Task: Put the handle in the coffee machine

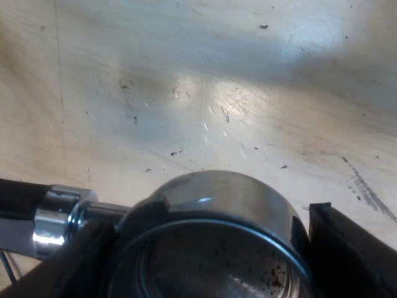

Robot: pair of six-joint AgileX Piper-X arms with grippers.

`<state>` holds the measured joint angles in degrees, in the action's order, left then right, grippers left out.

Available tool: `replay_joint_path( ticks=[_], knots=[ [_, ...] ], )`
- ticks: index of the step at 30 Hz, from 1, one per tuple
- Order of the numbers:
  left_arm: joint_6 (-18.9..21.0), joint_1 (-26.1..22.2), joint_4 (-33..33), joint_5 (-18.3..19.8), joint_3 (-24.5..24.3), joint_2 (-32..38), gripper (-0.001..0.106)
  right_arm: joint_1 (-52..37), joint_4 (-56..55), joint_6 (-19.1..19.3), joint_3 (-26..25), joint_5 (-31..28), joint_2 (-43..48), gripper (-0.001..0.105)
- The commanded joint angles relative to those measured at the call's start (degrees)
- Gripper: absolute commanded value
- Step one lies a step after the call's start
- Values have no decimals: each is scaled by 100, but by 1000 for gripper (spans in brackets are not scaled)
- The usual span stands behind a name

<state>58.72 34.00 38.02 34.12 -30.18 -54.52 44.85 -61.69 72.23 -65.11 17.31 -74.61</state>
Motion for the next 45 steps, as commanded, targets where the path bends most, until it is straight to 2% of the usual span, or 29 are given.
replay_joint_path(
  ticks=[1, 3, 6, 21, 29, 31, 33, 34, 36, 40, 45],
  knots=[
    [-35, 31, -68, -150, -11, 21, 67, 7, -7, -3, -88, 256, 76, 0],
    [-35, 31, -66, -174, -11, 21, 57, 7, -7, -3, -88, 268, 76, 0],
    [-35, 31, -66, -173, -11, 21, 48, 7, -25, 18, -88, 330, 76, 0],
    [-35, 31, -406, -173, -11, 21, 48, 7, -108, 108, -88, 355, 76, 0],
    [-35, 31, -327, -173, -11, 21, 47, 7, -157, 121, -88, 355, 76, 0],
    [-35, 31, -327, -173, -11, 21, 41, 7, -157, 121, -88, 355, 76, 0],
    [-35, 31, -327, -173, -11, 50, 20, 7, -157, 121, -88, 355, 76, 0],
    [-35, 31, -327, -173, -11, 58, 17, 7, -157, 121, -88, 355, 76, 0],
    [-35, 31, -327, -119, -11, 161, 0, 7, -157, 121, -88, 355, 76, 0],
    [-35, 31, -327, 73, -11, 342, 0, 7, -157, 121, -88, 355, 76, 0],
    [30, 31, -311, 88, -11, 452, 0, 7, -157, 121, -88, 355, 76, 0]
  ],
)
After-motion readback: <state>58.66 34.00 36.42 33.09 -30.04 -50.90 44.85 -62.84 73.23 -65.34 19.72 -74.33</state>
